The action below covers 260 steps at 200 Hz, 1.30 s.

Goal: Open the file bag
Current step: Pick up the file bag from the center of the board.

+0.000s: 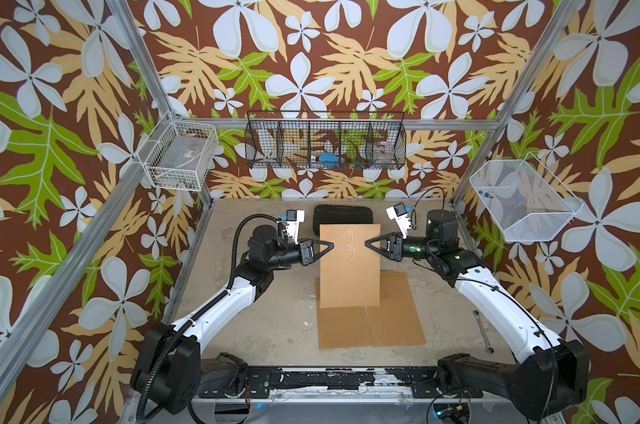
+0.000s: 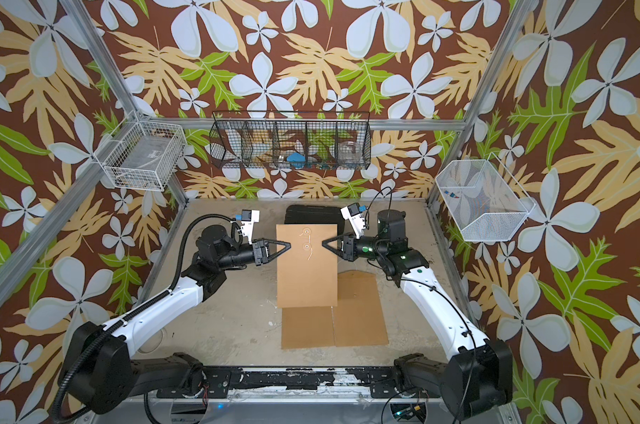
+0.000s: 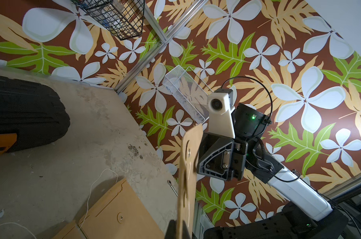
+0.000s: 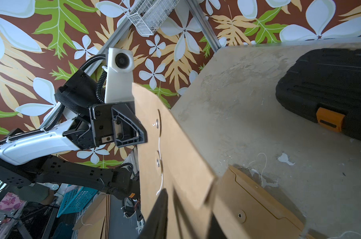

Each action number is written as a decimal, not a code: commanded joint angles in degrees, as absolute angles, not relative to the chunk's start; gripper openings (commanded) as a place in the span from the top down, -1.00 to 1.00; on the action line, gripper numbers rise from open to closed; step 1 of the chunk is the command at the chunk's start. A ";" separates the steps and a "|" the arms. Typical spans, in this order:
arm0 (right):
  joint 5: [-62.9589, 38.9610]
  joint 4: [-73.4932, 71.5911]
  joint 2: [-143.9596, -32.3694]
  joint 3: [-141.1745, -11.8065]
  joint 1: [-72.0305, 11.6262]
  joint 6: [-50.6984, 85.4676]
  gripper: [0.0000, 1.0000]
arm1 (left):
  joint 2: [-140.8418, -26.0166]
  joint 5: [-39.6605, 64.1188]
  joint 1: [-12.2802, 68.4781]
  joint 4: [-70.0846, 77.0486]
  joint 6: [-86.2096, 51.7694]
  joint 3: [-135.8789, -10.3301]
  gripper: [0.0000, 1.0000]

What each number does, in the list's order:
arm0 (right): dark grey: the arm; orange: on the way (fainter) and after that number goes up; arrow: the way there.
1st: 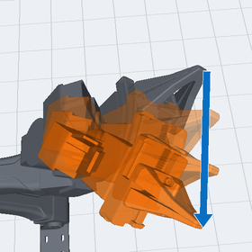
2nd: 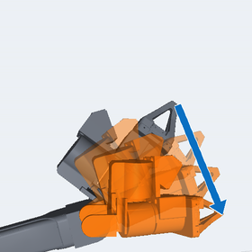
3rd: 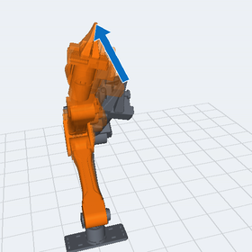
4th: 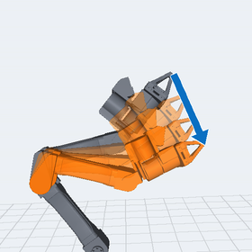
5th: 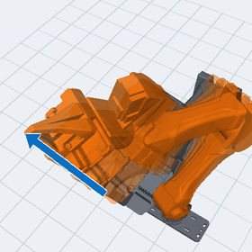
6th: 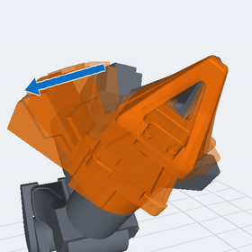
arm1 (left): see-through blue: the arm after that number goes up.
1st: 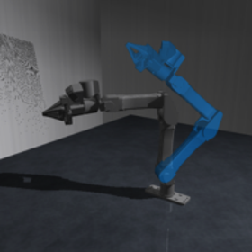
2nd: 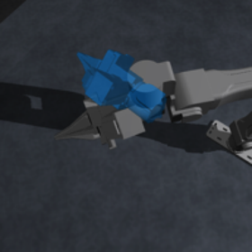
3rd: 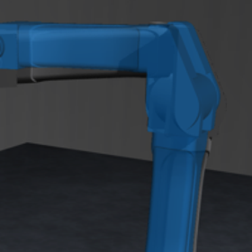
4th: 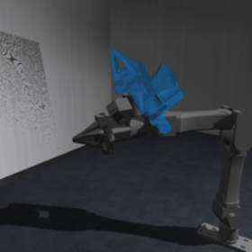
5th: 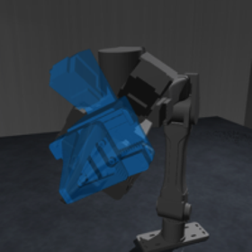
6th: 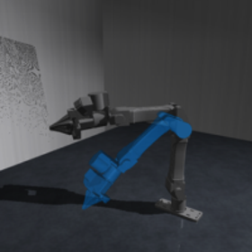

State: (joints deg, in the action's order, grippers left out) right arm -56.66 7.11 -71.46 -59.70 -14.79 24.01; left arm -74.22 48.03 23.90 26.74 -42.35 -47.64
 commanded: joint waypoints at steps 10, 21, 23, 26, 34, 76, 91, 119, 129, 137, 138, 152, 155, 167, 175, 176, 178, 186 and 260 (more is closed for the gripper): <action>-60.20 5.93 -70.68 -60.03 -14.93 23.43 0.85 | -74.97 47.29 23.84 28.49 -41.91 -48.81 0.89; -60.29 6.19 -70.50 -60.03 -14.89 23.04 0.92 | -75.16 47.37 23.82 29.23 -42.58 -48.95 0.81; -60.36 6.27 -70.49 -60.03 -14.93 22.92 0.93 | -75.15 47.37 23.82 29.46 -42.77 -49.02 0.80; -60.38 6.32 -70.51 -60.03 -14.93 22.81 0.95 | -75.18 47.44 23.83 29.71 -42.92 -49.04 0.78; -60.45 6.33 -70.53 -60.03 -14.93 22.60 0.98 | -75.15 47.57 23.88 30.36 -43.45 -49.21 0.74; -60.64 5.81 -70.70 -60.65 -14.93 22.59 1.00 | -75.15 48.68 23.96 33.32 -45.82 -49.75 0.60; -60.71 5.80 -70.91 -60.99 -14.91 22.59 1.00 | -75.11 48.96 23.99 33.75 -46.14 -49.83 0.59; -60.81 5.11 -71.08 -61.17 -14.93 23.02 1.00 | -75.15 49.43 24.08 33.75 -46.23 -49.92 0.59; -60.91 4.76 -71.11 -61.25 -14.99 23.27 1.00 | -75.31 49.39 24.10 33.91 -46.36 -49.92 0.59; -61.04 4.55 -71.20 -61.26 -15.03 23.37 1.00 | -75.42 49.40 24.13 34.16 -46.56 -50.01 0.59; -61.06 4.52 -71.24 -61.26 -14.98 23.38 1.00 | -75.42 49.40 24.15 34.22 -46.61 -50.01 0.59; -61.21 4.27 -71.42 -61.26 -15.11 23.50 1.00 | -75.72 49.58 24.26 34.95 -47.02 -50.23 0.59; -61.22 4.24 -71.44 -61.26 -15.14 23.50 1.00 | -75.76 49.58 24.32 34.98 -47.06 -50.27 0.59; -61.24 4.26 -71.54 -61.35 -15.20 23.53 1.00 | -76.02 49.57 24.51 35.04 -47.12 -50.53 0.59; -61.25 4.31 -71.49 -61.35 -15.35 23.53 1.00 | -76.19 49.59 24.57 35.12 -47.17 -50.61 0.60; -61.21 4.27 -71.47 -61.35 -15.32 23.50 1.00 | -76.20 49.58 24.59 35.18 -47.14 -50.62 0.60; -61.25 4.30 -71.46 -61.35 -15.30 23.47 1.00 | -76.27 49.57 24.60 35.23 -47.18 -50.62 0.61; -61.25 4.37 -71.51 -61.35 -15.42 23.40 1.00 | -76.46 49.75 24.61 35.46 -47.33 -50.69 0.66; -59.35 6.77 -71.27 -61.94 -15.34 21.79 0.84 | -75.23 47.90 24.61 35.16 -46.40 -49.92 1.00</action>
